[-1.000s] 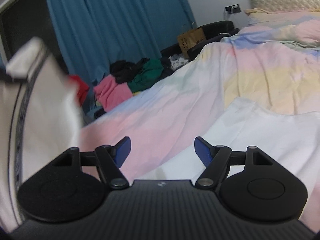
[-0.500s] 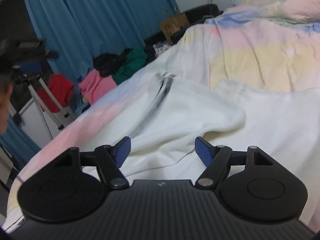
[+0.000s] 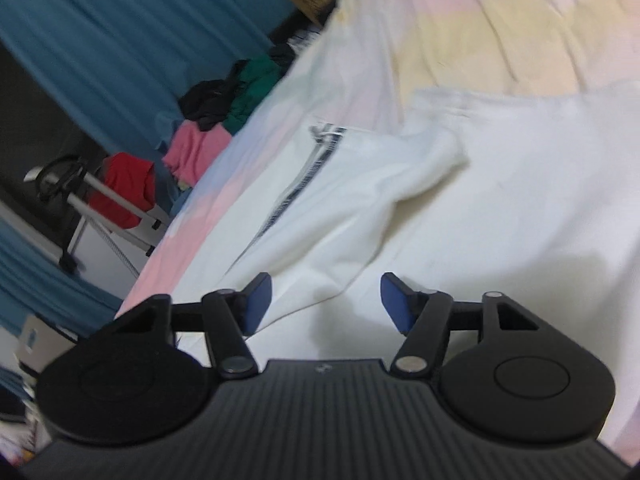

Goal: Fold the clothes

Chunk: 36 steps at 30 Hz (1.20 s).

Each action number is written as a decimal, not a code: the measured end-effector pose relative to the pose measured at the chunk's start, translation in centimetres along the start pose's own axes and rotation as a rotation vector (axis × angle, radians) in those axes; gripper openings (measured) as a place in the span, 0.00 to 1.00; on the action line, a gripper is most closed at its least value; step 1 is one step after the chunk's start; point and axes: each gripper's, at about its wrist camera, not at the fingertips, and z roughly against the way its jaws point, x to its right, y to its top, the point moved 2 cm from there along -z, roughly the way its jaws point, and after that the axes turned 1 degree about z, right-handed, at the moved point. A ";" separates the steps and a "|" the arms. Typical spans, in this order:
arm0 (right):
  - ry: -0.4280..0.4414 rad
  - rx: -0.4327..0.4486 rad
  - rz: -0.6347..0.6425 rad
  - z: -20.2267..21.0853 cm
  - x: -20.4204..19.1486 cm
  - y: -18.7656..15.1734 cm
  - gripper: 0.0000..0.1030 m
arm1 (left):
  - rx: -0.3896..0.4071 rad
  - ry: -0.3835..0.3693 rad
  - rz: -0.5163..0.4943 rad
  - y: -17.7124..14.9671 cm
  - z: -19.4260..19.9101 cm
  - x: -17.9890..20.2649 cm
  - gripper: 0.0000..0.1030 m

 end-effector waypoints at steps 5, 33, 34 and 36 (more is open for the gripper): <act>0.009 -0.070 -0.136 -2.0 2.0 1.0 0.59 | 0.009 0.006 0.083 -0.8 2.1 -2.6 0.77; 0.021 0.231 0.158 -6.0 -4.3 10.6 0.07 | -0.006 -0.101 0.212 -1.4 -5.2 -3.5 0.78; -0.027 0.202 0.120 -6.9 -1.6 9.9 0.05 | -0.006 -0.094 0.205 -1.4 -5.2 -3.4 0.78; -0.055 0.164 0.041 -7.8 2.8 8.7 0.05 | -0.010 -0.088 0.203 -1.5 -5.0 -3.3 0.78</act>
